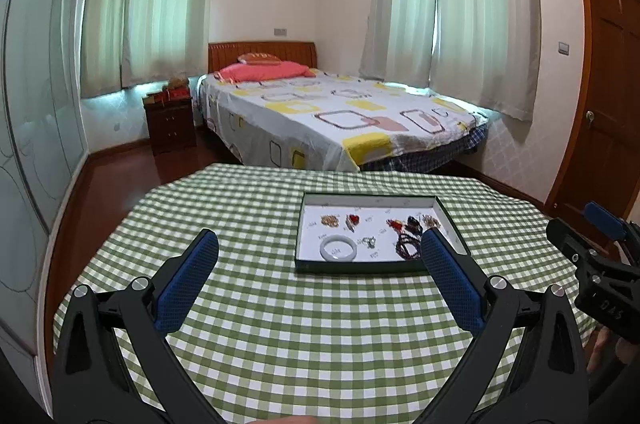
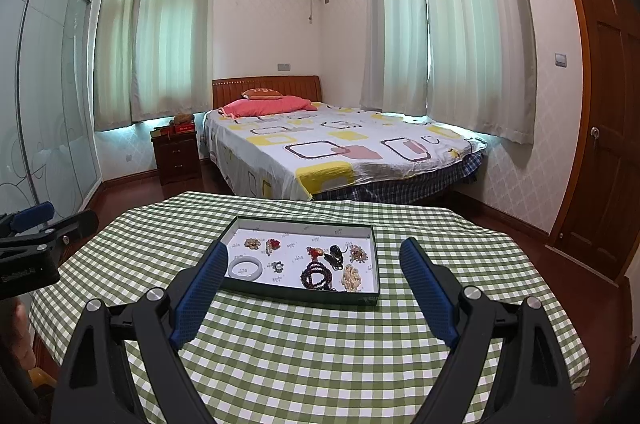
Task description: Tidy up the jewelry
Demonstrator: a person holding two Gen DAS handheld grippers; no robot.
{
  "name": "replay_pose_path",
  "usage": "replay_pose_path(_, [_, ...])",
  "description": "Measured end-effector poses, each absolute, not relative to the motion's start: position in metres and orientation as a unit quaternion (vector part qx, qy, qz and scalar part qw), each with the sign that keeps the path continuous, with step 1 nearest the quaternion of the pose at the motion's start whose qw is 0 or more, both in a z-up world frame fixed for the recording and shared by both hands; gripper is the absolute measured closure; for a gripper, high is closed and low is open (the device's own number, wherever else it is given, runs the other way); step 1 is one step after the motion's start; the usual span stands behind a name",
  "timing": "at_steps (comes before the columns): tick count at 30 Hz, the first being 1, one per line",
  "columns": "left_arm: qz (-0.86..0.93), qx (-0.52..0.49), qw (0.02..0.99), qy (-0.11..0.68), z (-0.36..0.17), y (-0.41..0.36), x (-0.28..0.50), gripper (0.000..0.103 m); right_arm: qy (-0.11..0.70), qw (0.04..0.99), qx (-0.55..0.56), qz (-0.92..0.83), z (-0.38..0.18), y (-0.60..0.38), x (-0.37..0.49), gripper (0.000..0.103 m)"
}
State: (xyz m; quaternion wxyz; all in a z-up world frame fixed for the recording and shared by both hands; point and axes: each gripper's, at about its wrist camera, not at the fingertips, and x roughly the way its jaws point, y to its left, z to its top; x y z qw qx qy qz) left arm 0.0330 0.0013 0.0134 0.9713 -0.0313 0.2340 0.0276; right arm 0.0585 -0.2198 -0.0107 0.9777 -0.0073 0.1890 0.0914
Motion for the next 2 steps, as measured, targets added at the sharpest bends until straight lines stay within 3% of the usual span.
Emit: replay_pose_path(2, [0.027,-0.035,0.969,0.243,0.0084,0.0035,0.0379,0.004,0.192,0.977,-0.006,0.091,-0.0133,-0.2210,0.0611,0.018])
